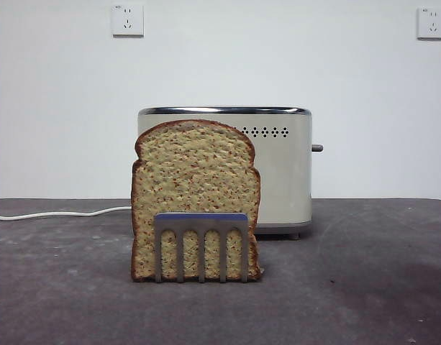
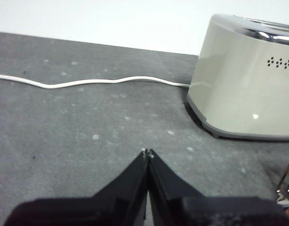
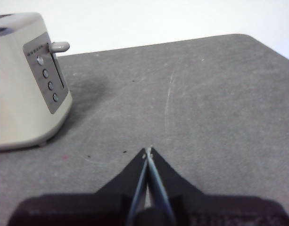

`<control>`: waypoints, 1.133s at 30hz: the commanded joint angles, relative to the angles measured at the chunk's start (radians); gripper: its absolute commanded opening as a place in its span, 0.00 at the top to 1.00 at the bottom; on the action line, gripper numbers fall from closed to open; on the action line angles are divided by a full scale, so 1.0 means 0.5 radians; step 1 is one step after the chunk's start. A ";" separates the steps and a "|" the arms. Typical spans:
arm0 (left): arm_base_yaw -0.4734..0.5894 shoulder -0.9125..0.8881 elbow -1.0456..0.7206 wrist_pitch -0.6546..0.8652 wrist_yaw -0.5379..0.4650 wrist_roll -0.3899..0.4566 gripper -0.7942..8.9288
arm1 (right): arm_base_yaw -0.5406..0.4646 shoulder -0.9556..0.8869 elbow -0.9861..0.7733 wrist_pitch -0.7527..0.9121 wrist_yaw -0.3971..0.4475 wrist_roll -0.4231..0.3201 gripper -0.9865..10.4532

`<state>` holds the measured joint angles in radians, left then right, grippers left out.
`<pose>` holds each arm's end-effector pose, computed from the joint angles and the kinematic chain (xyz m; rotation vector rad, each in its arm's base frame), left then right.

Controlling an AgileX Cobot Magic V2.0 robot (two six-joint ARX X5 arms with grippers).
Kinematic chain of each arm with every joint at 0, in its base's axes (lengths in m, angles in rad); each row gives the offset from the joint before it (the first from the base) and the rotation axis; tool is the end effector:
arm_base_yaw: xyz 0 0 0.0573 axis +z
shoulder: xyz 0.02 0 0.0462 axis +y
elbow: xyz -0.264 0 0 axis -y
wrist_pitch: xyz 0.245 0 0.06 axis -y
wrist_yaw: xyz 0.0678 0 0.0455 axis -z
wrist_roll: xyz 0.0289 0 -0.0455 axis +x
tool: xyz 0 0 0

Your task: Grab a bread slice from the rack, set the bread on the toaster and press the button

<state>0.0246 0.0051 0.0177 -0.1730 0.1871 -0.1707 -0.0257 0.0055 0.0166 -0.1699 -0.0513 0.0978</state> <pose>0.0953 -0.0030 0.1526 -0.1869 0.1732 -0.1482 0.0958 -0.0010 0.1524 0.1037 0.1598 0.0178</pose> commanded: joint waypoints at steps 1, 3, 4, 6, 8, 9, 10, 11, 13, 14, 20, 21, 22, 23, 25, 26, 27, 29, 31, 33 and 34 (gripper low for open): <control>0.005 -0.006 -0.027 0.000 0.008 -0.088 0.92 | 0.002 0.002 -0.019 -0.005 -0.013 0.343 0.91; 0.005 -0.006 -0.027 0.000 0.010 -0.089 0.92 | 0.002 0.002 -0.019 0.016 -0.006 0.477 0.91; 0.005 -0.006 -0.027 0.000 0.011 -0.091 0.92 | 0.002 0.002 -0.019 0.018 -0.002 0.520 0.91; 0.005 -0.006 -0.026 0.000 0.050 -0.112 0.93 | 0.002 0.002 -0.019 0.017 -0.005 0.523 0.91; 0.006 -0.006 -0.018 -0.001 0.123 -0.168 0.93 | 0.003 0.002 -0.014 0.017 -0.050 0.559 0.92; 0.005 -0.006 -0.008 -0.005 0.165 -0.208 0.93 | 0.003 0.002 -0.007 0.017 -0.090 0.584 0.92; 0.005 -0.006 0.008 -0.018 0.197 -0.249 0.93 | 0.003 0.002 0.005 0.017 -0.111 0.611 0.92; 0.005 -0.006 0.025 -0.027 0.226 -0.272 0.93 | 0.004 0.003 0.018 0.017 -0.119 0.634 0.92; 0.005 -0.006 0.084 -0.076 0.273 -0.292 0.93 | 0.005 0.014 0.061 0.016 -0.169 0.641 0.92; 0.005 -0.006 0.117 -0.109 0.274 -0.292 0.93 | 0.005 0.024 0.085 0.011 -0.182 0.641 0.92; 0.005 0.018 0.353 -0.214 0.327 -0.289 0.93 | 0.005 0.190 0.322 -0.072 -0.217 0.642 0.92; 0.005 0.037 0.394 -0.220 0.356 -0.289 0.93 | 0.005 0.232 0.382 -0.110 -0.216 0.640 0.92; 0.005 0.060 0.433 -0.228 0.385 -0.288 0.93 | 0.005 0.279 0.443 -0.138 -0.217 0.639 0.92; 0.005 0.085 0.465 -0.234 0.417 -0.288 0.93 | 0.005 0.322 0.497 -0.160 -0.220 0.626 0.92; 0.005 0.151 0.539 -0.273 0.478 -0.285 0.93 | 0.005 0.423 0.634 -0.214 -0.286 0.554 0.92; 0.005 0.184 0.575 -0.301 0.499 -0.284 0.93 | 0.005 0.473 0.698 -0.243 -0.323 0.520 0.92; 0.005 0.225 0.617 -0.327 0.534 -0.270 0.93 | 0.005 0.530 0.775 -0.286 -0.370 0.472 0.92; 0.005 0.307 0.699 -0.367 0.621 -0.231 0.93 | 0.005 0.639 0.926 -0.394 -0.450 0.358 0.92; 0.005 0.405 0.800 -0.414 0.716 -0.167 0.93 | 0.005 0.759 1.095 -0.546 -0.526 0.228 0.92; 0.005 0.493 0.900 -0.472 0.800 -0.082 0.93 | 0.005 0.862 1.244 -0.696 -0.582 0.114 0.92; 0.005 0.552 0.973 -0.524 0.856 -0.014 0.93 | 0.006 0.931 1.342 -0.797 -0.592 0.045 0.92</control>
<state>0.0246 0.2634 0.4797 -0.4255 0.5900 -0.2474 -0.0254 0.4492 0.6498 -0.5388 -0.3412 0.2092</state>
